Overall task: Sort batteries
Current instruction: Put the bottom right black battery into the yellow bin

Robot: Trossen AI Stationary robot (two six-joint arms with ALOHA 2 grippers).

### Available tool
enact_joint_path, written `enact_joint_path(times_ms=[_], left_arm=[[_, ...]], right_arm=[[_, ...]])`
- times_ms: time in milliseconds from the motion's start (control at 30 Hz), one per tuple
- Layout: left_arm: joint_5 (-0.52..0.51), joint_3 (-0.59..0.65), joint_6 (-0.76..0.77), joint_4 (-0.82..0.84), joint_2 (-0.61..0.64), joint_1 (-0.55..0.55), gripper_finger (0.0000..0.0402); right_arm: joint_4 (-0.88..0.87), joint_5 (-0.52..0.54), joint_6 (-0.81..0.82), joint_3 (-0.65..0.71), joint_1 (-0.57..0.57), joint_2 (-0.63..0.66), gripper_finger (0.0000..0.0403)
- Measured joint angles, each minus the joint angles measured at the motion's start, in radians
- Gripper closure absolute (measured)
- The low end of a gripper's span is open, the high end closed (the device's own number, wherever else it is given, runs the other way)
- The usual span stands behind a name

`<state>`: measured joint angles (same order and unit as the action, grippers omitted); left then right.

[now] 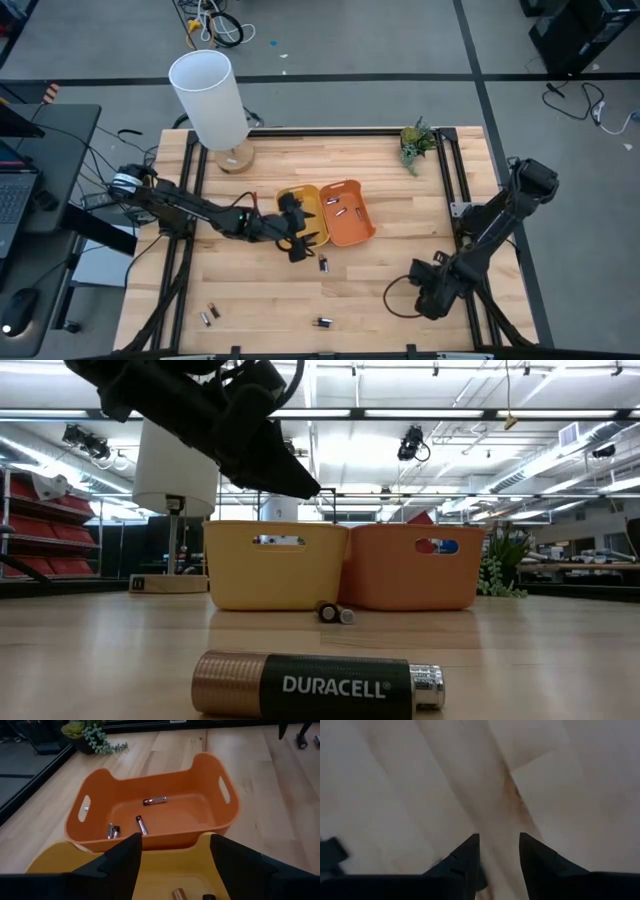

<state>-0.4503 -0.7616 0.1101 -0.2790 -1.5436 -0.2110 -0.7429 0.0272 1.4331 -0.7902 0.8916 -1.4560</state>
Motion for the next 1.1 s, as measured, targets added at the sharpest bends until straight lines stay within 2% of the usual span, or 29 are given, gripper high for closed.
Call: enact_joint_path(times_ms=[167,333,600,733,900,1000,1100], left_arm=[[-0.001,0.000,-0.008,0.015,0.000,-0.021,0.0149],[-0.001,0.000,-0.018,0.020,0.000,-0.040,0.0149],[-0.001,0.000,-0.027,0.022,0.000,-0.053,0.0149],[-0.001,0.000,-0.024,0.022,0.000,-0.053,0.0149],[-0.001,0.000,-0.024,0.023,-0.001,-0.053,0.0149],[-0.001,0.000,-0.025,0.023,-0.001,-0.053,0.0149],[-0.001,0.000,-0.026,0.023,-0.001,-0.053,0.0149]], right_arm=[[0.009,-0.059,0.124,-0.034,0.015,-0.002,0.0262],[0.004,-0.131,0.164,-0.036,0.051,-0.053,0.0238],[0.038,-0.133,0.164,-0.035,0.087,-0.136,0.0191],[0.050,-0.131,0.162,-0.041,0.098,-0.182,0.0184],[0.015,-0.126,0.165,-0.048,0.100,-0.219,0.0220],[-0.001,-0.101,0.164,-0.044,0.087,-0.209,0.0268],[-0.010,-0.071,0.163,-0.034,0.060,-0.179,0.0333]])
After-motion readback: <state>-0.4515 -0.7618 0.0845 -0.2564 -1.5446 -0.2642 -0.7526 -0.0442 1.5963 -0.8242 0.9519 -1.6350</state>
